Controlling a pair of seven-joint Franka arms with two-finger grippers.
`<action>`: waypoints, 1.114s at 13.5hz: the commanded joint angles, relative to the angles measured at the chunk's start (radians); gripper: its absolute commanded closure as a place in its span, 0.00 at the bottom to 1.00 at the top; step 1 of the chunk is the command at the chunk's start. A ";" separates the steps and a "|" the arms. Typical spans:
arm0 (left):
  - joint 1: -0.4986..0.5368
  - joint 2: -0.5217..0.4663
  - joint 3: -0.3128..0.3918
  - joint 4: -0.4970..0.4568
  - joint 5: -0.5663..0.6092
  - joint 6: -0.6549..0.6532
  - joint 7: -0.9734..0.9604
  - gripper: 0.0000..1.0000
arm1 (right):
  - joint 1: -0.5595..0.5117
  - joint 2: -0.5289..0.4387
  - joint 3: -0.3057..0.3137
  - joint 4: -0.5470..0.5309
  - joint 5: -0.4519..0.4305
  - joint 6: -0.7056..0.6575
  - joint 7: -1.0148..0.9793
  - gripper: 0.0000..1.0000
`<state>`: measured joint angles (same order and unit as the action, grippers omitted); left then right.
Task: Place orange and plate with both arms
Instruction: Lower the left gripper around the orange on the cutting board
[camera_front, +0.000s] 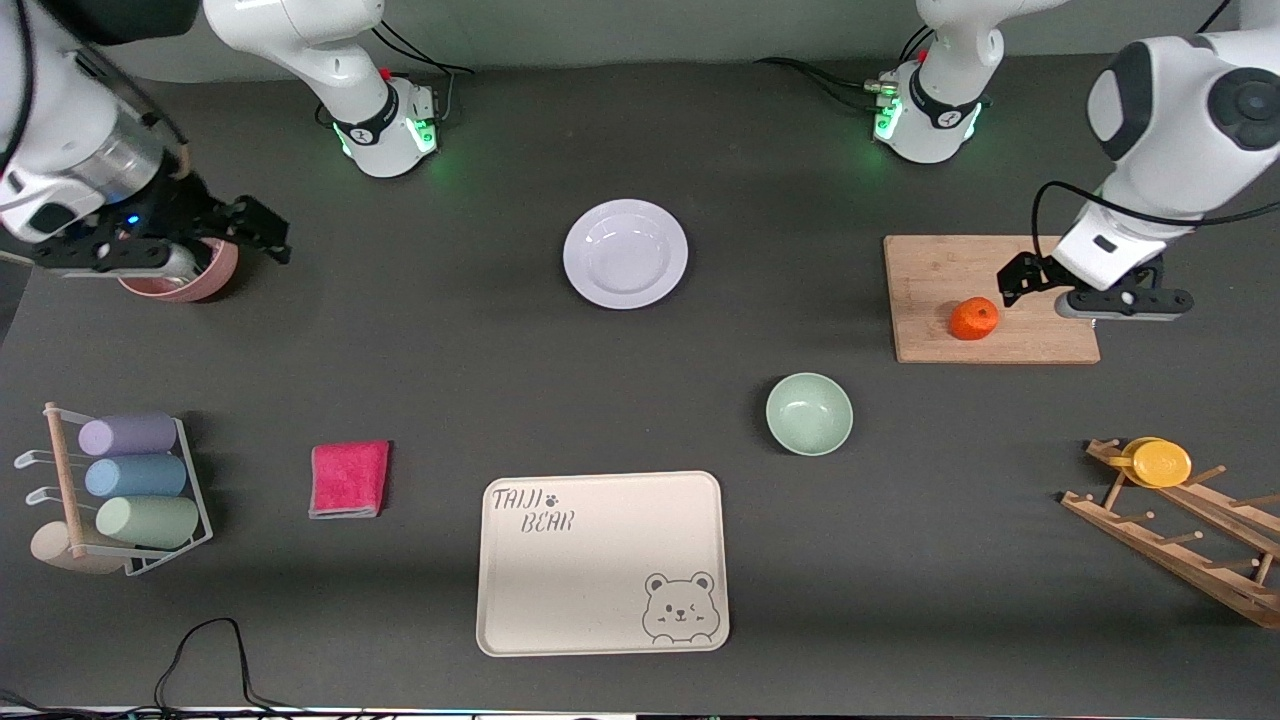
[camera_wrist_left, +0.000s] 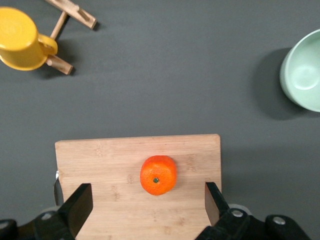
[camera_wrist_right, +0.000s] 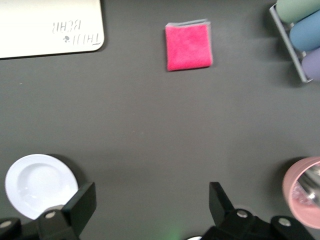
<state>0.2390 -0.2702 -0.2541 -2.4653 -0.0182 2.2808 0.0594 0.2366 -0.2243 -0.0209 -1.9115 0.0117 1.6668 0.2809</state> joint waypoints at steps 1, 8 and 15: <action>0.000 -0.075 0.001 -0.188 -0.006 0.188 0.000 0.00 | 0.101 -0.058 -0.007 -0.060 0.008 0.031 0.131 0.00; -0.001 0.008 0.001 -0.377 -0.006 0.535 -0.016 0.00 | 0.124 -0.090 -0.013 -0.109 0.075 0.057 0.126 0.00; 0.003 0.184 0.003 -0.455 -0.006 0.837 -0.026 0.00 | 0.084 -0.135 -0.043 -0.326 0.356 0.134 -0.069 0.00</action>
<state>0.2407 -0.0911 -0.2517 -2.8449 -0.0210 3.0223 0.0486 0.3340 -0.3247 -0.0437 -2.1560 0.2859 1.7541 0.3000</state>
